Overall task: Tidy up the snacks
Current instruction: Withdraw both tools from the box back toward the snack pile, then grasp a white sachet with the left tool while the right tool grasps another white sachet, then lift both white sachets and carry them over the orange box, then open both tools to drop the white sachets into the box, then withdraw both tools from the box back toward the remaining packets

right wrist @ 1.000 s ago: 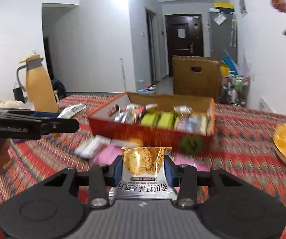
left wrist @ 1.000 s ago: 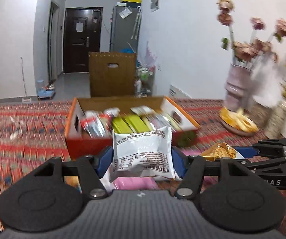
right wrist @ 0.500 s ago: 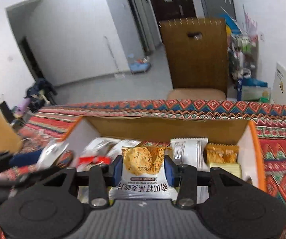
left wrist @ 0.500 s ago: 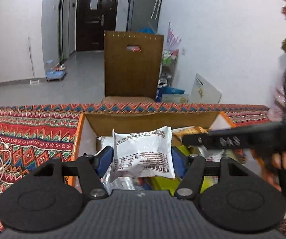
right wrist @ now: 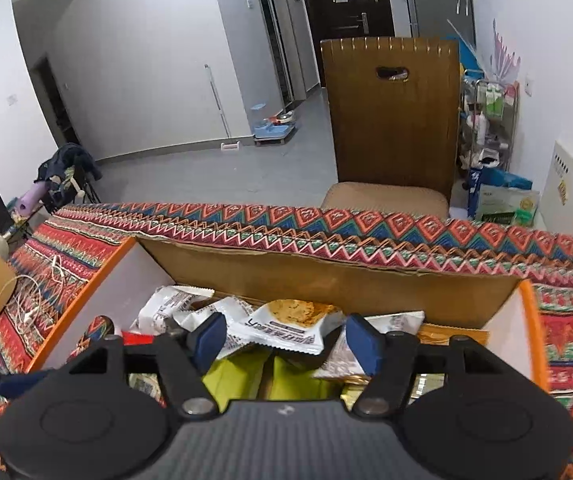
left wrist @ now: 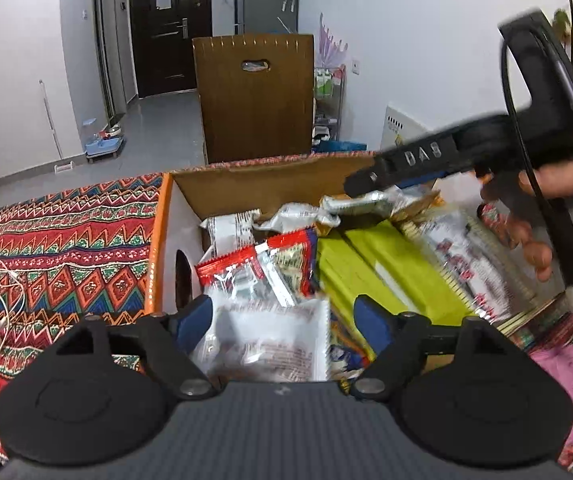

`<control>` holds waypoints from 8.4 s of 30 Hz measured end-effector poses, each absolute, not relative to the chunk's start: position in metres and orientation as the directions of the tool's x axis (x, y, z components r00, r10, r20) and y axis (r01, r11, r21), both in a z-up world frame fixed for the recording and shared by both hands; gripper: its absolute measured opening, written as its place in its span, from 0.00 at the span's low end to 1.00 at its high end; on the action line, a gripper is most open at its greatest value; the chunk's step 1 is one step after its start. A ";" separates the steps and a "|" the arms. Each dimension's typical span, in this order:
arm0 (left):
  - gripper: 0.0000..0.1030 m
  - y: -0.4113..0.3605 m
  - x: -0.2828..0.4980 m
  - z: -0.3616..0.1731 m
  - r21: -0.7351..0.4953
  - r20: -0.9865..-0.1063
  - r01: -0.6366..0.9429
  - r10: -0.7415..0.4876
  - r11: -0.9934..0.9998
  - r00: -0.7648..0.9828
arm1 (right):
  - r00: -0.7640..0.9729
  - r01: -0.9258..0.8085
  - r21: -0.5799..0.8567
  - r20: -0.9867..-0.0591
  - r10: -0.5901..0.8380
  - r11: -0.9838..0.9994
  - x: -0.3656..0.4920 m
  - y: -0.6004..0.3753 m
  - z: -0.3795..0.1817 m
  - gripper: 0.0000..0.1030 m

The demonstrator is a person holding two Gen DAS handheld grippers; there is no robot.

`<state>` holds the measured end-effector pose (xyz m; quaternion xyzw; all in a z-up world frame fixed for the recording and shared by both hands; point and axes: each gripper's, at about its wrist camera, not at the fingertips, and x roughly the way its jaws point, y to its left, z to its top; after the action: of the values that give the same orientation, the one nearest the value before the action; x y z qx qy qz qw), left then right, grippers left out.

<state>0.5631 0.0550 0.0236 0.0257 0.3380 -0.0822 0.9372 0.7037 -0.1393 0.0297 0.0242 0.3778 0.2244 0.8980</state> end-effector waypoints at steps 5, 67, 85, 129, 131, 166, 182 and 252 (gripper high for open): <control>0.80 0.060 0.542 0.056 -0.029 -0.604 0.152 -0.138 0.988 0.785 | 0.638 -0.385 0.192 -0.651 0.410 0.903 0.675 -0.160 0.057 0.67; 0.97 0.023 0.150 0.039 -0.040 -0.440 0.115 -0.121 0.993 0.890 | 0.828 -0.305 0.071 -0.473 0.301 0.950 0.175 -0.243 0.020 0.92; 0.97 0.043 0.321 0.026 0.004 -0.494 0.127 -0.109 0.992 0.863 | 0.817 -0.295 0.008 -0.516 0.257 0.955 0.310 -0.220 0.018 0.92; 0.40 0.048 0.295 0.048 -0.034 -0.502 0.070 -0.077 0.997 0.862 | 0.731 -0.351 0.068 -0.603 0.319 0.934 0.424 -0.154 -0.004 0.36; 0.40 0.045 0.272 0.054 -0.027 -0.486 0.065 -0.070 0.998 0.871 | 0.739 -0.364 0.074 -0.584 0.336 0.928 0.395 -0.161 0.006 0.36; 0.40 0.024 0.156 0.077 -0.065 -0.409 0.067 -0.088 0.996 0.908 | 0.820 -0.359 0.108 -0.438 0.368 0.927 0.187 -0.234 0.049 0.36; 0.40 0.050 0.361 0.105 -0.094 -0.404 0.142 -0.168 0.985 0.899 | 0.818 -0.441 0.050 -0.388 0.425 0.896 0.367 -0.202 0.098 0.36; 0.98 0.040 0.132 0.046 -0.039 -0.421 0.079 -0.088 0.996 0.903 | 0.832 -0.294 0.036 -0.483 0.274 0.955 0.171 -0.237 0.029 0.90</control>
<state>0.1323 0.0397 0.0459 -0.0106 0.2162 -0.0429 0.9754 0.1706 -0.2369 0.0291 -0.0200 0.2491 0.1485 0.9568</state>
